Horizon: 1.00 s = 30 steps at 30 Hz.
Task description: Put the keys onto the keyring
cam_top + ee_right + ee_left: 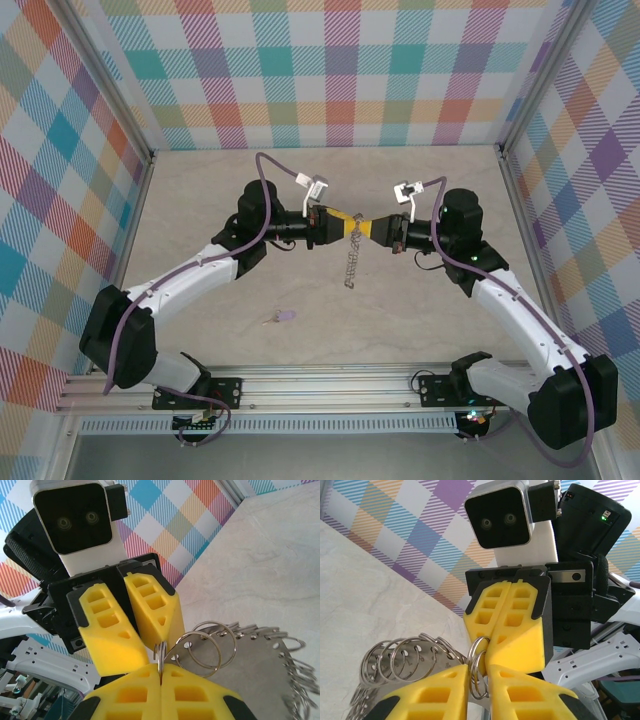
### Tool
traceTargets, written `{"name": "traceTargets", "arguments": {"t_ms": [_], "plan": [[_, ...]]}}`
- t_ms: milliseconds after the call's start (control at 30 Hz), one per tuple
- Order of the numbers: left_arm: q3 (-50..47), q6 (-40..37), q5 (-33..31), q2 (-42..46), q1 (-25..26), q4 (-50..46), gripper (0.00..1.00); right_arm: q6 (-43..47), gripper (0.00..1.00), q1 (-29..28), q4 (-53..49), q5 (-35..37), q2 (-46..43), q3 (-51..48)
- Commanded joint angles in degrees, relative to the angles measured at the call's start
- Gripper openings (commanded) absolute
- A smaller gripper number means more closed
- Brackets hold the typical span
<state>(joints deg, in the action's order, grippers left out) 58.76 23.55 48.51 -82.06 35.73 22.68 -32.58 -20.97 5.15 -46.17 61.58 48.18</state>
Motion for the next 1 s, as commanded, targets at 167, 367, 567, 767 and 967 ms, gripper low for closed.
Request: {"name": "traceTargets", "arguments": {"t_ms": [167, 367, 567, 767, 967], "plan": [[1.44, -0.68, 1.82, 0.42, 1.19, 2.35, 0.05, -0.37, 0.00, -0.21, 2.84, -0.82, 0.29, -0.81], [1.53, -0.81, 1.46, 0.36, 1.70, 2.71, 0.00, -1.47, 0.00, -0.21, 3.94, -1.03, 0.51, -0.59], [0.74, -1.71, -0.67, 1.24, 1.71, 2.89, 0.00, 0.01, 0.65, 2.17, -1.86, 4.64, -4.30, 0.27], [-0.22, -2.68, -1.84, 2.05, 1.72, 3.03, 0.00, -1.79, 0.70, 3.31, -1.62, 5.39, -7.14, -1.21], [-0.26, -2.77, -1.54, 1.96, 1.72, 3.24, 0.00, -3.10, 0.62, 3.33, 2.07, 3.01, -6.26, -3.21]]}}
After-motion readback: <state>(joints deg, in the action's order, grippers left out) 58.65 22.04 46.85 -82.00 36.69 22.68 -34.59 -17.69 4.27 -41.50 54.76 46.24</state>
